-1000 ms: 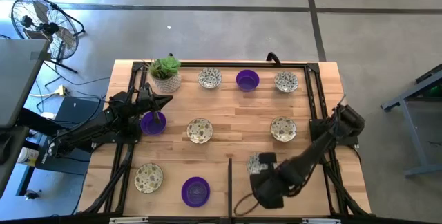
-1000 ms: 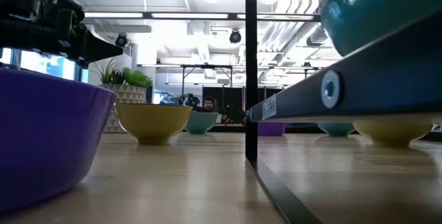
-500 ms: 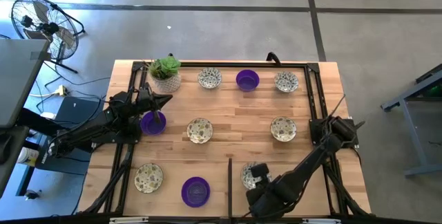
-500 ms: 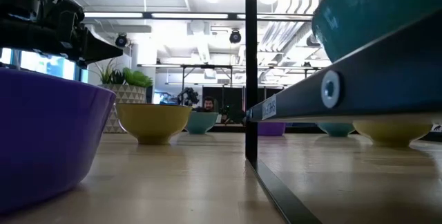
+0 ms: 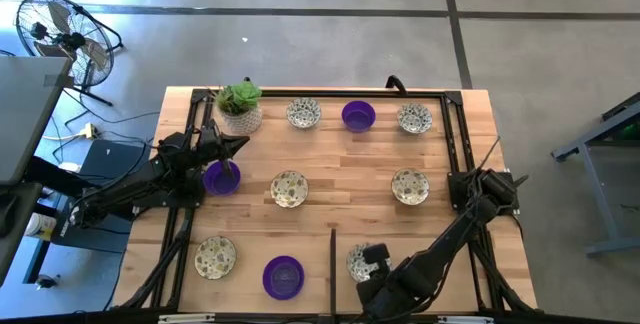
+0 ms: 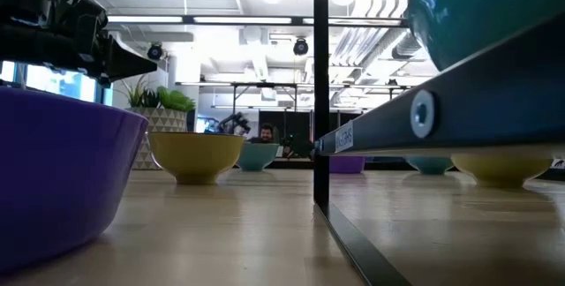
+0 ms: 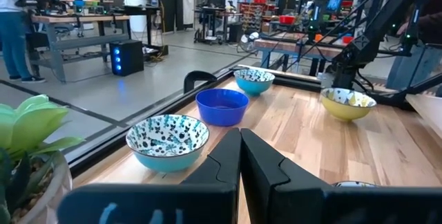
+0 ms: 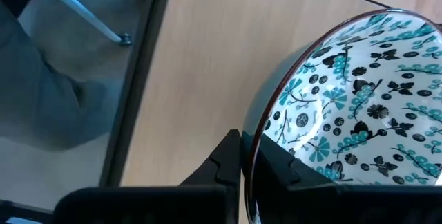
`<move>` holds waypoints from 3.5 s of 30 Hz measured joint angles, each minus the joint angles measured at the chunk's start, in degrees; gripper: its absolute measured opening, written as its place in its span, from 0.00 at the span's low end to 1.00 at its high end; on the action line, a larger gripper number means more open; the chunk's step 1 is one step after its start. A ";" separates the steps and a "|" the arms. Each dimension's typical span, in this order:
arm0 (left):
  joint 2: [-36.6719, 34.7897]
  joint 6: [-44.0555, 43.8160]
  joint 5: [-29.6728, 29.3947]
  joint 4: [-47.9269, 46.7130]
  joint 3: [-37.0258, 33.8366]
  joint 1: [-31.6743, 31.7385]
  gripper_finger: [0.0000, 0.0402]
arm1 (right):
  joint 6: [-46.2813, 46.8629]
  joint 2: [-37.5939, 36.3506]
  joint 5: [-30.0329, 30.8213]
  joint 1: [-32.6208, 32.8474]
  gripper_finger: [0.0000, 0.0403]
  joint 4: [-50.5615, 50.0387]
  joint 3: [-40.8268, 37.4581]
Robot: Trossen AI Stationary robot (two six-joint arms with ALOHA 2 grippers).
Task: Pick & Place Mini bowls
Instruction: Put the bottom blue patterned bowl on the shelf, then put the top left yellow patterned bowl on the shelf
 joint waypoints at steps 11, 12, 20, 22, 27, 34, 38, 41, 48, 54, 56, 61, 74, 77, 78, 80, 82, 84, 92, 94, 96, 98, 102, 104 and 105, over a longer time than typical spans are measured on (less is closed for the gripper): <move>0.00 0.00 -0.06 -0.15 0.00 0.00 0.00 | 3.55 0.02 -1.98 -0.02 0.03 3.57 -1.15; 0.01 0.01 -0.06 -0.15 0.00 0.00 0.00 | 3.69 0.02 -2.23 -0.02 0.03 3.69 -1.57; 0.00 0.00 -0.11 -0.15 0.02 0.00 0.00 | 4.52 0.00 -2.43 -0.11 0.08 5.71 -3.23; 0.01 0.00 -0.11 -0.15 0.02 0.00 0.00 | 4.15 0.00 -2.80 -0.26 0.09 7.01 -3.23; 0.00 0.00 -0.11 -0.15 0.02 0.00 0.00 | 3.68 0.04 -3.18 -0.20 0.13 9.50 -3.23; 0.00 0.00 -0.13 -0.15 0.02 0.00 0.00 | 5.86 0.04 -1.04 -0.36 0.26 9.54 -3.23; 0.00 0.00 -0.13 -0.15 0.02 0.00 0.00 | 7.58 -0.05 -2.84 -1.08 0.31 9.42 -3.23; 0.00 0.00 -0.13 -0.15 0.02 0.00 0.00 | 8.59 -0.90 -2.96 -1.66 0.31 9.49 -3.27; 0.01 -0.02 -0.09 -0.15 0.02 0.00 0.00 | 10.07 -6.08 0.31 -2.12 0.30 9.32 -3.28; 0.00 -0.46 0.39 -0.15 0.02 0.00 0.00 | 7.09 -10.24 8.69 -2.08 0.14 9.89 -6.11; 0.01 -0.46 1.48 -0.15 0.02 0.00 0.00 | 5.70 -12.09 10.25 -2.09 0.05 13.48 -9.88; 0.00 -0.48 2.52 -0.04 0.02 0.00 0.00 | 1.25 -19.00 11.59 -4.15 0.04 32.10 -25.54; 0.00 -3.48 4.88 0.04 0.04 0.00 0.00 | -20.39 -40.65 10.80 -15.04 0.00 87.03 -64.54; 0.01 -3.64 4.93 -0.01 0.04 0.00 0.00 | -22.34 -44.50 10.78 -18.18 0.01 95.77 -70.91; 0.02 -3.63 4.94 -0.02 0.04 0.00 0.00 | -22.53 -45.68 10.69 -19.26 0.01 97.67 -72.66; 0.02 -3.58 4.94 -0.02 0.04 0.00 0.00 | -22.52 -47.81 10.40 -21.47 0.00 99.49 -75.71; 0.00 -3.44 4.94 -0.07 0.04 0.00 0.00 | -22.08 -49.90 10.39 -23.51 0.00 99.83 -77.88; 0.02 -3.03 4.98 -0.09 0.04 0.00 0.00 | -21.79 -51.36 10.47 -25.40 0.00 99.87 -79.36; 0.02 -3.01 5.20 -0.17 0.07 0.00 0.00 | -26.15 -54.61 10.03 -32.98 0.00 99.78 -81.58; 0.02 -3.02 5.52 -0.19 0.07 0.00 0.00 | -26.34 -54.80 10.10 -35.84 0.00 100.35 -81.55; 0.02 -2.88 6.15 -0.17 0.07 0.00 0.00 | -25.80 -54.90 9.86 -38.79 0.00 101.41 -81.51; 0.02 -1.86 6.63 -0.01 0.07 0.00 0.00 | -23.01 -54.90 10.17 -41.20 0.00 101.52 -81.50; 0.04 -2.62 5.02 2.57 0.04 0.00 0.00 | -18.05 -55.13 11.92 -45.19 0.00 102.29 -81.51; -0.02 -2.85 1.24 3.72 0.04 0.00 0.00 | -20.11 -55.22 12.13 -46.92 0.00 103.81 -81.51; -0.01 -2.88 -1.06 3.60 0.04 0.00 0.00 | -21.32 -55.23 12.17 -47.67 0.00 104.03 -81.49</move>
